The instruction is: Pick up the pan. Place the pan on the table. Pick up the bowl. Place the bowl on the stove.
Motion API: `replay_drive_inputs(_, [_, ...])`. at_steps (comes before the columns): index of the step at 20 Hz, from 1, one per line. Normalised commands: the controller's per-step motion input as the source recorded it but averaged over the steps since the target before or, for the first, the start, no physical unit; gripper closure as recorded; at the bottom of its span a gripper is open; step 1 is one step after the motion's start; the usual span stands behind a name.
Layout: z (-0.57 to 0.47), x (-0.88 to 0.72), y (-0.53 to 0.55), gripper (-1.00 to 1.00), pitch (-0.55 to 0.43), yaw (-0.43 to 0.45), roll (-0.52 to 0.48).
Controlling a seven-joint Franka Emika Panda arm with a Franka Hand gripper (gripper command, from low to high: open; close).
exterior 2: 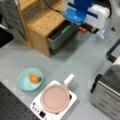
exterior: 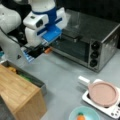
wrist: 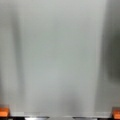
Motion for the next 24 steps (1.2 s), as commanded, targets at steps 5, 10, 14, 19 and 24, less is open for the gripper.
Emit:
replay_drive_inputs(5, [-0.04, 0.06, 0.0, -1.0, 0.042, 0.047, 0.021])
replay_drive_inputs(10, [-0.14, 0.23, 0.07, -1.0, 0.03, 0.036, 0.033])
replay_drive_inputs(14, [-0.27, 0.42, 0.14, -1.0, 0.006, 0.022, 0.049])
replay_drive_inputs(19, [-0.33, 0.44, 0.17, -1.0, 0.005, 0.054, 0.091])
replay_drive_inputs(24, [-0.2, 0.35, 0.18, -1.0, 0.01, 0.028, 0.094])
